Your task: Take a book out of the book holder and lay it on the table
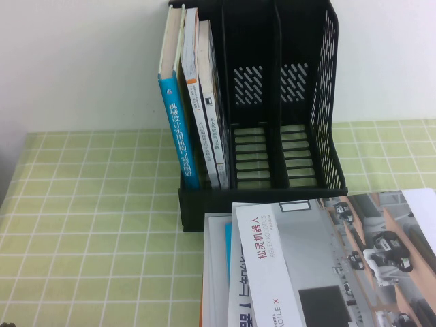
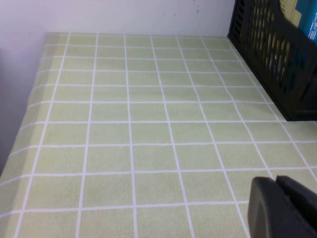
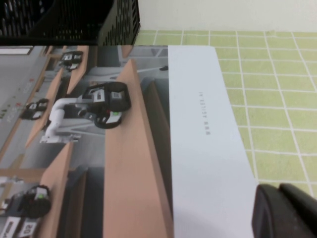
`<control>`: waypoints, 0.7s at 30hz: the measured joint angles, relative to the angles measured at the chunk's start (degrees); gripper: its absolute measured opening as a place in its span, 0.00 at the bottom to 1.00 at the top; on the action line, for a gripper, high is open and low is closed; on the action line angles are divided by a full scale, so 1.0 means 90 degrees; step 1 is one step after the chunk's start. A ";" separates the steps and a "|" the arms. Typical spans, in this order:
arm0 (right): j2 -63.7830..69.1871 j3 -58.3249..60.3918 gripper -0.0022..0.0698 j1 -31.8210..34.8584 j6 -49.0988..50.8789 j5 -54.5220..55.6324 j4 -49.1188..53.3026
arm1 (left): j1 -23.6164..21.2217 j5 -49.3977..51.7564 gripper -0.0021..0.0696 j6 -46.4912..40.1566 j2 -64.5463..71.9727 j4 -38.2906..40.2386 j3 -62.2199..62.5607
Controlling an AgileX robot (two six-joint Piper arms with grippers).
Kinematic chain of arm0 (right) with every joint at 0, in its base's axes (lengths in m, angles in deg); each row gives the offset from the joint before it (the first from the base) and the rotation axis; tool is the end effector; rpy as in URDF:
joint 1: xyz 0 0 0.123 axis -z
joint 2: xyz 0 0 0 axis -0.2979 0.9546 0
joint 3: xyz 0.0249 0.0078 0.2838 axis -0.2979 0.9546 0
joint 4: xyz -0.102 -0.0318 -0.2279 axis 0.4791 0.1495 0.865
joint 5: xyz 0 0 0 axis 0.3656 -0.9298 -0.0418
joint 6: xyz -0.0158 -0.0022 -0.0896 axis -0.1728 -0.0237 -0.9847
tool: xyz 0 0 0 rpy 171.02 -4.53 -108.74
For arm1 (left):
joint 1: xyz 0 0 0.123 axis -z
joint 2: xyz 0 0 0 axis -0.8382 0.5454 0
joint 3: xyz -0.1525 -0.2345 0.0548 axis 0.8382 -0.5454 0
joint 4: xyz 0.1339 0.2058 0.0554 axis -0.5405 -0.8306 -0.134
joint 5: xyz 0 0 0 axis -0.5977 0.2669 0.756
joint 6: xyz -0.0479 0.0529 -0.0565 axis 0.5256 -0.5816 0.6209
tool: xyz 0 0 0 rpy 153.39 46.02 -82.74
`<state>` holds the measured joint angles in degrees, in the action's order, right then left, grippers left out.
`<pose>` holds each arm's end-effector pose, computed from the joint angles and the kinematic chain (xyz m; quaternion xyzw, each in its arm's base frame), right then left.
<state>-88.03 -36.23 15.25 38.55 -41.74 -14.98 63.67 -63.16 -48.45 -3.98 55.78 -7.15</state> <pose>0.0523 0.0079 0.1722 -0.0421 0.8027 0.0308 0.5942 0.0522 -0.0095 0.1755 -0.0016 0.7962 -0.0946 0.5975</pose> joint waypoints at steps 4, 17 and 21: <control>0.0000 0.0009 0.03 0.0000 0.0000 0.0073 0.0014 | 0.0000 0.0000 0.03 0.0000 0.0000 0.0000 0.0000; 0.0000 0.0024 0.03 0.0000 0.0000 0.1539 0.0054 | 0.0000 -0.0611 0.03 0.0000 0.0000 0.0048 -0.0015; 0.0000 0.0024 0.03 0.0000 0.0012 0.2101 0.0006 | 0.0000 -0.1395 0.03 0.0000 0.0000 0.0282 -0.0029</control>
<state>-88.03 -36.01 15.25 38.66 -22.83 -14.93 63.67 -75.71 -48.45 -3.98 58.32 -7.41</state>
